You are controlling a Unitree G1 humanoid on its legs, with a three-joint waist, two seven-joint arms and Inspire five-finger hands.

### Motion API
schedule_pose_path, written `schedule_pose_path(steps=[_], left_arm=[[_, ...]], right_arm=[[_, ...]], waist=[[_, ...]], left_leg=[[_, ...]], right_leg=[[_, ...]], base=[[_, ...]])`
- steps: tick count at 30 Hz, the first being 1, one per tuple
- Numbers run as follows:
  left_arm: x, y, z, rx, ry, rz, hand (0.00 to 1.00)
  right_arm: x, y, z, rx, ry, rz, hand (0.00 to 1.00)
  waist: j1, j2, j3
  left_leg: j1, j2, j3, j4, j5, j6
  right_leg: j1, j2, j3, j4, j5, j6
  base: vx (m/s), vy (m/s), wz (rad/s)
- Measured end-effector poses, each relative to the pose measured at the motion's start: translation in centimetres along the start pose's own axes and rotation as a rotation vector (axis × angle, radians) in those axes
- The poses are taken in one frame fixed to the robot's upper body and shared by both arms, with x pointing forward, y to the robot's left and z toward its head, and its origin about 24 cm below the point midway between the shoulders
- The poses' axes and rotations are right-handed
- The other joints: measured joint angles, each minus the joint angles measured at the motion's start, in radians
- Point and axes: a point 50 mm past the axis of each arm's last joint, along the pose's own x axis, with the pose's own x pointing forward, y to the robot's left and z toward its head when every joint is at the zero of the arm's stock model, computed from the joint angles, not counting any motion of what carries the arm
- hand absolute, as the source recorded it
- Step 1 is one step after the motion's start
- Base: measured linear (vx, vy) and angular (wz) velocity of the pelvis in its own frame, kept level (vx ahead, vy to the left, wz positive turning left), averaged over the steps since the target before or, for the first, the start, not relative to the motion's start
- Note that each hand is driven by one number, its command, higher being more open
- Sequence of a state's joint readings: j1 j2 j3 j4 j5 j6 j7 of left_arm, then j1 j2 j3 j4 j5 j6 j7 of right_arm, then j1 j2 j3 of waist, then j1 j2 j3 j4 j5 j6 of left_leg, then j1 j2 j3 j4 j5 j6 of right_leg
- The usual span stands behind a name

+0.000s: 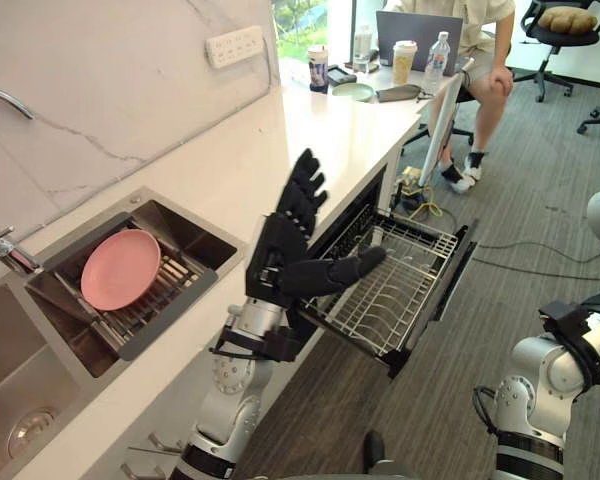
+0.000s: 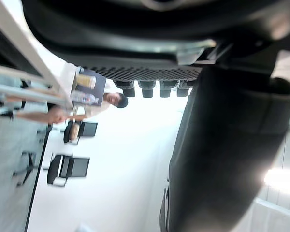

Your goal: Walk over to the sink, pick up the cup, carry it to the dishwasher, place the cup inside the dishwasher, then close the dishwasher door

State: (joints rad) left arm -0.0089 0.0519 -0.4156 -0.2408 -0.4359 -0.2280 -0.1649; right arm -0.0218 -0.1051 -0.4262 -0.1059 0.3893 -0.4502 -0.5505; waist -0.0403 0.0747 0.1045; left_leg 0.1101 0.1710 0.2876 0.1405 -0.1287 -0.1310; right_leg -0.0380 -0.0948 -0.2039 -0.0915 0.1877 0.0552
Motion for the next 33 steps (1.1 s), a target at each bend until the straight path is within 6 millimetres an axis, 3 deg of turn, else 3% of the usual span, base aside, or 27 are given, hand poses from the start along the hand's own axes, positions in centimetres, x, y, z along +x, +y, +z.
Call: schedule_pose_path(steps=[3,7,9,10,12,15,21,24,26,29,33], left_arm=[[-0.1,-0.7,-1.3,-0.034,0.098,-0.064,1.0],[-1.3,-0.3,-4.6,-0.076,0.296,-0.027,1.0],[-3.6,0.9,-7.9,-0.065,0.479,0.072,1.0],[-4.4,1.3,-8.6,-0.058,0.522,0.1,1.0],[-7.9,2.7,-10.8,-0.007,0.675,0.223,1.0],[-11.3,4.4,-11.5,0.08,0.789,0.347,1.0],[-14.5,6.0,-12.0,0.174,0.908,0.448,1.0],[-17.9,7.0,-13.1,0.227,1.068,0.542,1.0],[-21.3,7.7,-13.5,0.272,1.201,0.624,1.0],[-24.1,9.2,-12.7,0.303,1.272,0.763,1.0],[-25.5,10.3,-11.9,0.318,1.265,0.899,1.0]], right_arm=[[-0.4,-0.2,-0.4,-0.011,0.026,0.034,0.0],[-1.1,0.2,-1.4,-0.045,0.103,0.128,0.0],[-1.8,0.6,-2.7,-0.069,0.178,0.191,0.0],[-2.0,0.7,-3.1,-0.076,0.198,0.206,0.0],[-2.9,0.9,-4.4,-0.098,0.268,0.255,0.0],[-3.8,1.2,-5.6,-0.121,0.335,0.301,0.0],[-4.2,1.4,-6.5,-0.194,0.378,0.358,0.0],[-4.8,1.7,-7.4,-0.227,0.409,0.39,0.0],[-5.6,1.5,-8.6,-0.284,0.47,0.414,0.0],[-6.9,0.8,-10.3,-0.397,0.561,0.455,0.0],[-8.1,0.2,-11.9,-0.537,0.642,0.524,0.0]], waist=[[-0.001,0.001,0.0],[-0.002,0.001,0.0],[-0.002,-0.001,0.001],[-0.002,-0.001,0.002],[0.0,-0.002,0.003],[0.018,-0.007,0.007],[0.055,-0.024,0.018],[0.053,-0.035,0.025],[0.053,-0.041,0.038],[0.055,-0.048,0.053],[0.075,-0.044,0.06]], left_leg=[[-0.004,0.0,0.001,0.0,-0.001,0.0],[-0.007,0.0,0.001,0.0,-0.001,0.0],[-0.012,0.002,-0.001,0.003,-0.001,0.0],[-0.014,0.002,-0.003,0.005,-0.001,0.0],[-0.025,0.005,-0.013,0.011,-0.002,-0.001],[-0.031,0.005,-0.026,0.016,-0.002,-0.001],[-0.02,-0.004,-0.051,0.022,-0.005,0.006],[-0.018,-0.005,-0.057,0.02,-0.007,0.008],[-0.008,-0.004,-0.061,0.016,-0.007,0.008],[-0.009,-0.002,-0.079,0.016,-0.006,0.007],[-0.006,0.001,-0.09,0.016,-0.006,0.006]], right_leg=[[-0.004,0.0,0.0,0.0,0.002,0.003],[-0.008,0.0,0.0,0.0,0.002,0.003],[-0.01,0.0,-0.002,0.0,0.002,0.003],[-0.011,0.0,-0.004,0.0,0.002,0.003],[-0.013,0.0,-0.012,0.0,0.002,0.003],[-0.009,-0.001,-0.021,0.0,0.003,0.002],[0.022,-0.015,-0.045,0.0,0.01,-0.002],[0.027,-0.025,-0.049,-0.001,0.0,0.011],[0.038,-0.025,-0.054,-0.001,-0.003,0.011],[0.048,-0.026,-0.072,-0.001,-0.008,0.012],[0.057,-0.026,-0.086,-0.001,-0.014,0.015]], base=[[0.0,0.0,0.0],[0.0,0.0,0.0],[0.0,0.0,0.0],[-0.01,0.01,0.06],[-0.01,0.009,0.1],[-0.01,0.02,0.11],[-0.02,0.041,0.13],[-0.03,0.037,0.05],[-0.01,0.003,0.05],[0.0,-0.003,0.16],[0.04,0.004,0.12]])
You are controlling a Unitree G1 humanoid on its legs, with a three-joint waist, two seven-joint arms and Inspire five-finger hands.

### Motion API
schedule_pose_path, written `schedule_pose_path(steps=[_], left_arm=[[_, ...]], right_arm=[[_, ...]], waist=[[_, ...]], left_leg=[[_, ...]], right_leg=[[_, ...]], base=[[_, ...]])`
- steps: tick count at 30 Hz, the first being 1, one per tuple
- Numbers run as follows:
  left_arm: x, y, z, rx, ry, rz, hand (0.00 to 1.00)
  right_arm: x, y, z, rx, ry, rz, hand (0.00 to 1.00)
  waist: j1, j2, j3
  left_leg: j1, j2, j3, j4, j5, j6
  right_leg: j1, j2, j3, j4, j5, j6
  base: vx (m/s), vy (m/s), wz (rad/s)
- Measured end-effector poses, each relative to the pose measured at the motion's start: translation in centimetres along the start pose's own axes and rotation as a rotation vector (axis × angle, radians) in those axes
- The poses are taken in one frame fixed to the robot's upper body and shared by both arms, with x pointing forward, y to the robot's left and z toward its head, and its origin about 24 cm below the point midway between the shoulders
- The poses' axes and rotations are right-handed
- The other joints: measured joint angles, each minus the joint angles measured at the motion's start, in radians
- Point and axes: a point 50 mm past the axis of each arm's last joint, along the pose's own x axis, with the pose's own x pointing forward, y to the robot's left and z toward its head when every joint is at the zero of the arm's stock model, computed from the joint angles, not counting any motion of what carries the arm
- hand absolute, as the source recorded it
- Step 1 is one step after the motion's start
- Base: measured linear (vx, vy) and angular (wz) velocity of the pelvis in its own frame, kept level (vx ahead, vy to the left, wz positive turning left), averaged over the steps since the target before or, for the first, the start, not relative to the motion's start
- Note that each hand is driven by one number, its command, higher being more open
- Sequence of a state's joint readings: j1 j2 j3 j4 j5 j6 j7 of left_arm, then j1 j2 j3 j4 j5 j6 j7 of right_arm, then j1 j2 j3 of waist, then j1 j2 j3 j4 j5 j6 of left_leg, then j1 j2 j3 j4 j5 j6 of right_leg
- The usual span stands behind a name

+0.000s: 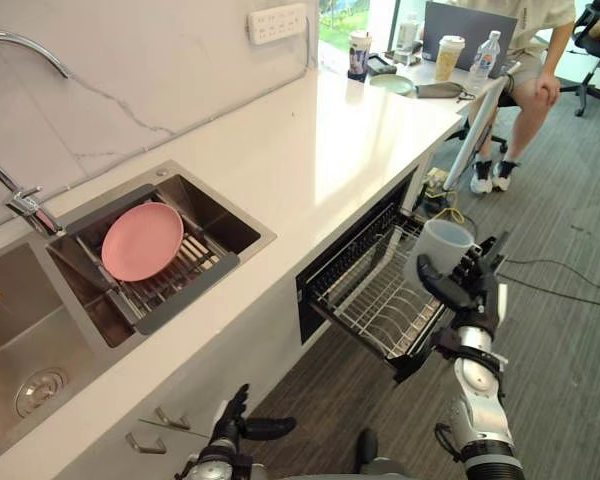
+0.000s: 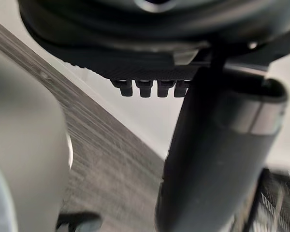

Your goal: Walk over to the sink, pick up the cup, carry it to the dishwasher, place the cup inside the dishwasher, then close the dishwasher door

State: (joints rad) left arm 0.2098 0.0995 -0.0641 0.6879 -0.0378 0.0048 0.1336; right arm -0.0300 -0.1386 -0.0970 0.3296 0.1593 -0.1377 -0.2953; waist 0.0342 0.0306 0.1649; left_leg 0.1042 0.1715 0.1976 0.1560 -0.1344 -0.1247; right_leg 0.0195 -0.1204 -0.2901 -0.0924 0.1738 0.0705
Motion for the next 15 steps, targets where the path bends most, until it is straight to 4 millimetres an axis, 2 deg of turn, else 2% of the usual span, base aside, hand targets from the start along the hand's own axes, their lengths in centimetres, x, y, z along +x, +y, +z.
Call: schedule_pose_path(steps=[3,7,13,15], left_arm=[[0.0,0.9,-0.3,-0.027,0.0,0.036,1.0],[0.0,1.8,-1.1,-0.053,0.025,0.073,1.0],[-1.0,2.7,-3.9,-0.115,0.117,0.123,1.0],[-0.9,2.8,-3.5,-0.162,0.093,0.139,1.0]], right_arm=[[0.1,-0.2,-0.9,-0.096,0.041,0.012,0.0],[0.8,-0.6,-0.7,-0.157,0.049,0.019,0.0],[2.1,-1.7,-1.0,-0.266,0.097,-0.005,0.0],[2.8,-2.2,-1.0,-0.282,0.123,-0.02,0.0]], waist=[[0.01,0.0,0.003],[0.019,0.002,0.013],[0.035,0.002,0.041],[0.05,0.002,0.061]], left_leg=[[0.0,0.0,-0.025,-0.002,-0.002,0.0],[-0.001,-0.003,-0.041,-0.002,-0.003,0.0],[-0.047,-0.002,-0.101,0.019,-0.002,0.0],[-0.072,0.002,-0.128,0.032,-0.001,-0.003]], right_leg=[[0.019,-0.002,-0.028,0.0,-0.001,0.002],[0.027,-0.006,-0.047,0.0,-0.005,0.007],[0.029,-0.011,-0.112,0.0,-0.029,0.015],[0.026,-0.008,-0.136,0.001,-0.03,0.012]], base=[[0.05,0.014,0.23],[0.02,0.019,0.13],[-0.01,0.003,0.29],[-0.02,-0.017,0.37]])
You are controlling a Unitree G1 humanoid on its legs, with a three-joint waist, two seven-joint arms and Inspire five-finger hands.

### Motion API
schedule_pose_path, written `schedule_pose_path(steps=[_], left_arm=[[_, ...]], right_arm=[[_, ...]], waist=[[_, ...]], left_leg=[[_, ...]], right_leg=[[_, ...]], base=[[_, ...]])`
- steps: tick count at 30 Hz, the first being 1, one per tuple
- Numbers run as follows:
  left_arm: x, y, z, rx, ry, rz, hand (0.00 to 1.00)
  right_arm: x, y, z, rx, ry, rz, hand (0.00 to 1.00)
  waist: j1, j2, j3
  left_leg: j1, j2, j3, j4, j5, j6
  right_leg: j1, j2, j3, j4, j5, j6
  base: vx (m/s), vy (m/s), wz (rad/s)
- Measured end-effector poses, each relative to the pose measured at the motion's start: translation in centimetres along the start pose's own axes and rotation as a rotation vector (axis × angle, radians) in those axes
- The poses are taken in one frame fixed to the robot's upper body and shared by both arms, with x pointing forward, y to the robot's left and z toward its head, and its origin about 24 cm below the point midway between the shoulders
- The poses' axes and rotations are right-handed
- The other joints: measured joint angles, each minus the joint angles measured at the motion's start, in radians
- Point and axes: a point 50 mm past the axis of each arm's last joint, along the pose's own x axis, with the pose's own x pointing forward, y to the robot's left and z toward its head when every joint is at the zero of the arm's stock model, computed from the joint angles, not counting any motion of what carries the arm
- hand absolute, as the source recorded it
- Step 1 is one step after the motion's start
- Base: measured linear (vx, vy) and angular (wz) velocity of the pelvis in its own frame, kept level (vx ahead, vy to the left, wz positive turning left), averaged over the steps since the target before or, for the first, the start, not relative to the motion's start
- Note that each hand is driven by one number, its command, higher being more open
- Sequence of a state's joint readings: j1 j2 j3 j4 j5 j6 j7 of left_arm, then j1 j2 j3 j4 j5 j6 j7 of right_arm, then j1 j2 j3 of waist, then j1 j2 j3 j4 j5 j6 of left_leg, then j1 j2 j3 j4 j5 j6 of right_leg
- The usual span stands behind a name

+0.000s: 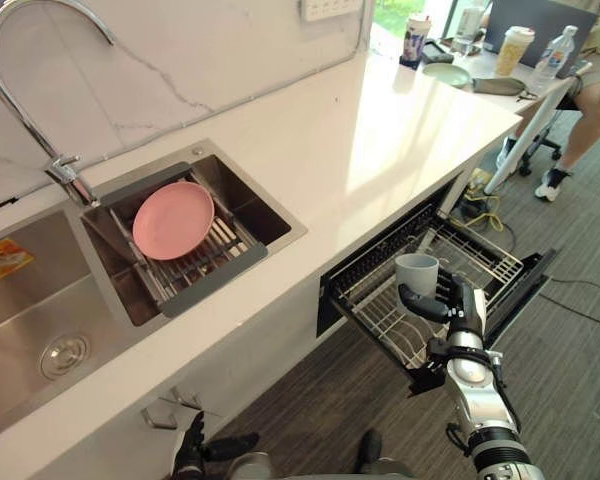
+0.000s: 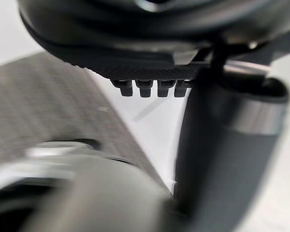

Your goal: Walk over to the sink, pick up the cup, carry it to the dishwasher, place the cup inside the dishwasher, then close the dishwasher door

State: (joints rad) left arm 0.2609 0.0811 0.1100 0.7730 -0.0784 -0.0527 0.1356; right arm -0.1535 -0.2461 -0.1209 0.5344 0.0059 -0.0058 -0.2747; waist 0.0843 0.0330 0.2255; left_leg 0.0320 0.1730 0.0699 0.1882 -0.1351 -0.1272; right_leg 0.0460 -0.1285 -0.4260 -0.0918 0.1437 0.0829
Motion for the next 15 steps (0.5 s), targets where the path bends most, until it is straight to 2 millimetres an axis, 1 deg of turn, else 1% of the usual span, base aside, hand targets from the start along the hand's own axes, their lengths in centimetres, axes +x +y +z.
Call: schedule_pose_path(steps=[2,5,7,9,12,15], left_arm=[[0.1,0.2,0.6,-0.043,-0.021,0.012,1.0],[0.3,0.2,1.4,-0.109,-0.044,0.025,1.0],[0.4,0.2,1.7,-0.125,-0.059,0.032,1.0],[0.5,0.8,1.9,-0.143,-0.068,0.059,1.0],[0.6,1.0,2.2,-0.141,-0.078,0.067,1.0],[0.6,1.1,2.0,-0.134,-0.073,0.068,1.0]], right_arm=[[1.1,-0.3,1.2,-0.009,-0.012,-0.006,0.0],[2.5,-1.6,3.2,-0.041,-0.054,-0.041,0.0],[3.1,-2.3,3.8,-0.048,-0.057,-0.06,0.0],[3.8,-3.0,4.8,-0.051,-0.068,-0.081,0.0],[4.3,-3.9,5.0,-0.068,-0.055,-0.102,0.0],[4.6,-3.9,4.6,-0.074,-0.024,-0.098,0.0]], waist=[[0.023,-0.005,0.03],[0.04,-0.007,0.081],[0.043,-0.008,0.103],[0.045,-0.012,0.133],[0.051,-0.012,0.178],[0.055,-0.01,0.197]], left_leg=[[-0.05,0.005,-0.019,0.025,0.0,-0.001],[-0.101,0.004,-0.05,0.052,0.001,-0.002],[-0.116,0.002,-0.066,0.06,0.001,-0.002],[-0.142,-0.005,-0.085,0.062,0.007,-0.001],[-0.168,-0.019,-0.104,0.06,0.019,0.004],[-0.199,-0.033,-0.119,0.06,0.029,0.009]], right_leg=[[-0.028,0.007,-0.015,0.006,0.011,-0.015],[-0.05,0.007,-0.039,0.01,0.015,-0.02],[-0.052,0.006,-0.054,0.013,0.015,-0.02],[-0.073,-0.003,-0.068,0.031,0.009,-0.018],[-0.105,-0.025,-0.079,0.077,-0.01,-0.016],[-0.143,-0.049,-0.091,0.123,-0.029,-0.013]], base=[[-0.04,-0.013,0.21],[-0.04,0.008,0.23],[-0.03,0.029,0.25],[-0.03,0.046,0.23],[-0.03,0.055,0.21],[-0.02,0.054,0.18]])
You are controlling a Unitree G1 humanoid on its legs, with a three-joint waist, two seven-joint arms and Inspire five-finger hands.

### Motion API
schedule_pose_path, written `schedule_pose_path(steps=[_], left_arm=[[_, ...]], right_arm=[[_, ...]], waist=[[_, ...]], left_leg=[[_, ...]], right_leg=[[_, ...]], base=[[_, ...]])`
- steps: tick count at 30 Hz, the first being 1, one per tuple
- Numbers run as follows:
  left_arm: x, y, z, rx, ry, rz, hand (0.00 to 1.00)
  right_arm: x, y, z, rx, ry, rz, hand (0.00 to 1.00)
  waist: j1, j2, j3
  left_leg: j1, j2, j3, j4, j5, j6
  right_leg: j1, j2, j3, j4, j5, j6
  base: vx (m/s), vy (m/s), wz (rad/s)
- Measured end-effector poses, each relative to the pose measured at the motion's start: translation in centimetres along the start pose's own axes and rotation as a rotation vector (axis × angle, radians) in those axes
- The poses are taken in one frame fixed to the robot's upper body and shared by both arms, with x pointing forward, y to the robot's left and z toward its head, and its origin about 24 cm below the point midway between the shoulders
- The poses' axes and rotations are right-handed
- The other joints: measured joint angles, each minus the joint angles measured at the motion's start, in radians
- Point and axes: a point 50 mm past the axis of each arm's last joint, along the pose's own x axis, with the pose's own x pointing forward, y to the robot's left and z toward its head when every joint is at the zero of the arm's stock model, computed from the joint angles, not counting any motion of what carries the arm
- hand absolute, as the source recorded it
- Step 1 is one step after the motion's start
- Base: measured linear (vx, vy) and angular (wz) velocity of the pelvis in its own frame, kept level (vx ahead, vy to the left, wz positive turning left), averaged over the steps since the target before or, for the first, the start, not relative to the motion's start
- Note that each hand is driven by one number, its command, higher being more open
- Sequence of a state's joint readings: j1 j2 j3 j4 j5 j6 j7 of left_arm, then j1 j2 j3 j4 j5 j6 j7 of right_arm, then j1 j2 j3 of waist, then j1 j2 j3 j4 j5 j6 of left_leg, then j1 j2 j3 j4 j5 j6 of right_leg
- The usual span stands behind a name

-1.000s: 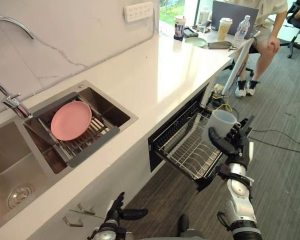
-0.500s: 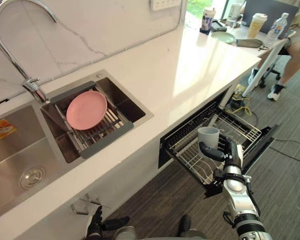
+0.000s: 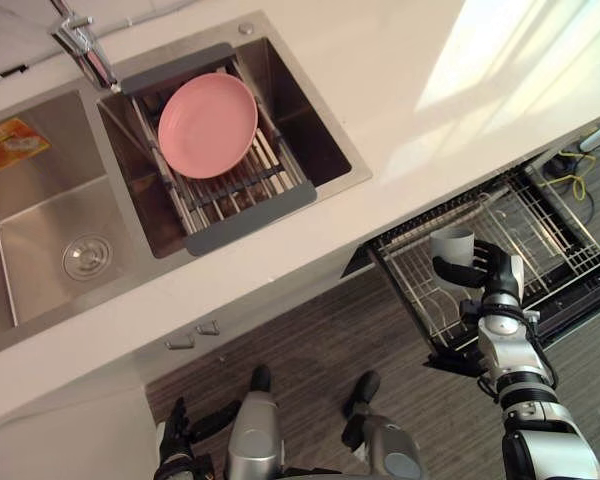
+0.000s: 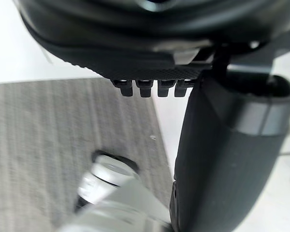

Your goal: Walk over to the sink, pick up the cup, carry it to the dishwasher, place the cup inside the dishwasher, then close the dishwasher door

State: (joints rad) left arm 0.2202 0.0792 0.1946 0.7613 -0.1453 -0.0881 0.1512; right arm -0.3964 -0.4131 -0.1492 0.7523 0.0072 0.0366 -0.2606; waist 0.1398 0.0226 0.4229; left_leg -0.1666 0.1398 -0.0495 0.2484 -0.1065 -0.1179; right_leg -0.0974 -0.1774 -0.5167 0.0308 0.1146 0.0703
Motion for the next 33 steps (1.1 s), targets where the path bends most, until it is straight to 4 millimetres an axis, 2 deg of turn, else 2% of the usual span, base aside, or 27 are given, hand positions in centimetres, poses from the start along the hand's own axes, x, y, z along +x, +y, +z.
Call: schedule_pose_path(steps=[3,9,10,20,27,30,33], left_arm=[[0.0,0.0,-0.2,0.007,0.007,-0.003,1.0],[0.0,-0.2,-0.5,0.046,0.017,-0.025,1.0],[0.0,-0.4,-0.5,0.049,0.015,-0.029,1.0],[-0.1,-0.7,-1.1,0.08,0.029,-0.046,1.0],[-0.2,-0.7,-1.0,0.096,0.015,-0.047,1.0],[-0.2,-0.8,-1.0,0.1,0.011,-0.049,1.0],[-0.3,-0.7,-1.3,0.101,0.025,-0.046,1.0]], right_arm=[[0.5,0.0,0.5,-0.002,0.003,0.013,0.0],[1.7,0.4,2.9,-0.058,-0.036,0.052,0.0],[1.9,0.2,3.1,-0.057,-0.03,0.039,1.0],[2.6,-0.2,4.2,-0.086,-0.027,0.03,1.0],[2.3,0.3,3.4,-0.099,-0.002,0.021,1.0],[1.5,0.6,2.9,-0.031,-0.037,-0.005,1.0],[-0.1,1.2,1.4,0.137,-0.041,-0.028,1.0]], waist=[[0.007,0.002,0.015],[0.023,0.017,0.031],[0.029,0.021,0.037],[0.039,0.033,0.047],[0.037,0.044,0.052],[0.032,0.045,0.044],[0.013,0.045,0.011]], left_leg=[[-0.025,-0.012,-0.006,0.001,0.008,0.004],[-0.072,-0.031,-0.026,0.016,0.018,0.012],[-0.073,-0.034,-0.03,0.016,0.021,0.013],[-0.088,-0.047,-0.049,0.022,0.031,0.014],[0.0,-0.044,-0.042,-0.025,0.043,0.011],[0.039,-0.035,-0.031,-0.058,0.048,0.008],[0.067,-0.031,-0.018,-0.087,0.052,0.007]], right_leg=[[-0.032,-0.018,-0.002,0.027,-0.007,0.001],[-0.078,-0.045,-0.013,0.073,-0.017,0.001],[-0.079,-0.05,-0.016,0.081,-0.02,0.001],[-0.1,-0.078,-0.033,0.146,-0.051,-0.001],[-0.027,-0.072,-0.033,0.122,-0.052,0.001],[0.013,-0.053,-0.03,0.072,-0.034,0.003],[0.044,-0.036,-0.029,0.015,-0.011,0.007]], base=[[-0.01,0.048,0.11],[-0.04,0.033,0.11],[-0.04,0.016,0.11],[-0.03,0.011,0.07],[0.0,-0.002,-0.01],[0.02,-0.019,-0.1],[0.07,-0.018,-0.1]])
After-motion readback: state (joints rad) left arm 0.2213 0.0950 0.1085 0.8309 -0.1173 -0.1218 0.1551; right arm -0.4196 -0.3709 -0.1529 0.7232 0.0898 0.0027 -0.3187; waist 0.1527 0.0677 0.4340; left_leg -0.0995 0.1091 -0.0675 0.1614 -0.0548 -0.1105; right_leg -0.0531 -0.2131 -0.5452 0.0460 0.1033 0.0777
